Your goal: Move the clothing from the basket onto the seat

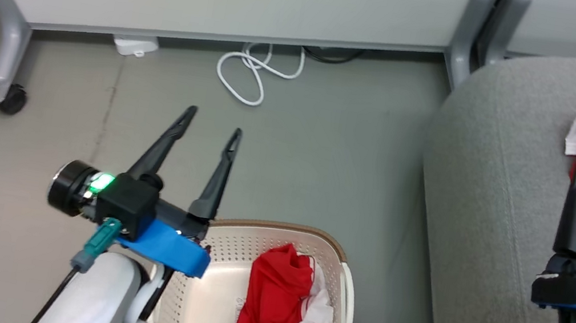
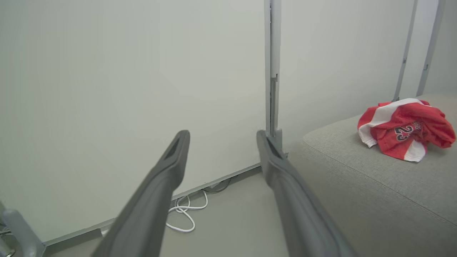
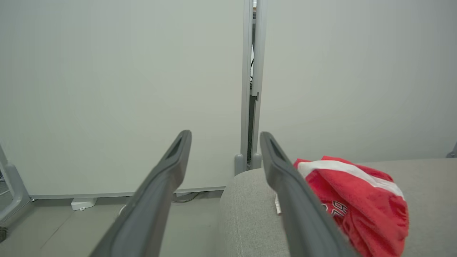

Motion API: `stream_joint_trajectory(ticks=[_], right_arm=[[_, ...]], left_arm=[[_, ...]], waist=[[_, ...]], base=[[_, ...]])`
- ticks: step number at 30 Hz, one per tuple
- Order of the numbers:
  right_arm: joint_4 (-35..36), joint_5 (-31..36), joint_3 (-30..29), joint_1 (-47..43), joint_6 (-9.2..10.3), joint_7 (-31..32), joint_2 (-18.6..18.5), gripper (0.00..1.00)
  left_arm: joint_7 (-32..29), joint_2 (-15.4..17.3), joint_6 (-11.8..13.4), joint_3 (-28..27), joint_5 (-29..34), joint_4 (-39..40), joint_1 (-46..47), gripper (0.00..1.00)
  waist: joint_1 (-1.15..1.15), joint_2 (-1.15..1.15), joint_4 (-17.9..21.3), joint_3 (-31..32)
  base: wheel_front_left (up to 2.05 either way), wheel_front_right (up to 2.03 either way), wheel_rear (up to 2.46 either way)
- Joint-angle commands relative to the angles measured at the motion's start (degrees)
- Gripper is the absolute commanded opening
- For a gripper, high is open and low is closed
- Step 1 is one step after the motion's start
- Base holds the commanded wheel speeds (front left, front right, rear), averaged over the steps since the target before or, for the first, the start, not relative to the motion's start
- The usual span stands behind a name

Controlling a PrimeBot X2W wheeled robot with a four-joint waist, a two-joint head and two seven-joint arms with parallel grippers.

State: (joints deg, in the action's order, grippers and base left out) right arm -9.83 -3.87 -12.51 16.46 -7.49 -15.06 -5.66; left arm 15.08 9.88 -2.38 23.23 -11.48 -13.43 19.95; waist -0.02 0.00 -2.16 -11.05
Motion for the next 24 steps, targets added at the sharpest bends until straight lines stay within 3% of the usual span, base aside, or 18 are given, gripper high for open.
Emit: stream_joint_trajectory(ticks=[1, 12, 24], right_arm=[[0.47, -0.46, 0.27, -1.15, -0.01, -0.19, 0.18, 1.00], [4.59, -0.81, 5.59, -6.29, -0.01, -0.19, 2.12, 1.00], [7.59, -1.28, 8.05, -13.92, -0.01, -0.19, 2.78, 1.00]], left_arm=[[0.13, -0.12, 0.30, -0.72, 0.17, 0.24, -0.78, 1.00], [0.13, -1.23, -0.01, -9.19, 1.97, 1.41, -7.32, 1.00], [0.14, -2.38, -1.12, -15.81, 3.99, 3.10, -13.41, 1.00]], waist=[[0.02, 0.00, -0.46, 0.22], [0.02, 0.00, -5.14, 4.41], [0.02, 0.00, -5.87, 8.37]], base=[[0.00, 0.00, 0.00], [0.00, 0.00, 0.00], [0.00, 0.00, 0.00]])
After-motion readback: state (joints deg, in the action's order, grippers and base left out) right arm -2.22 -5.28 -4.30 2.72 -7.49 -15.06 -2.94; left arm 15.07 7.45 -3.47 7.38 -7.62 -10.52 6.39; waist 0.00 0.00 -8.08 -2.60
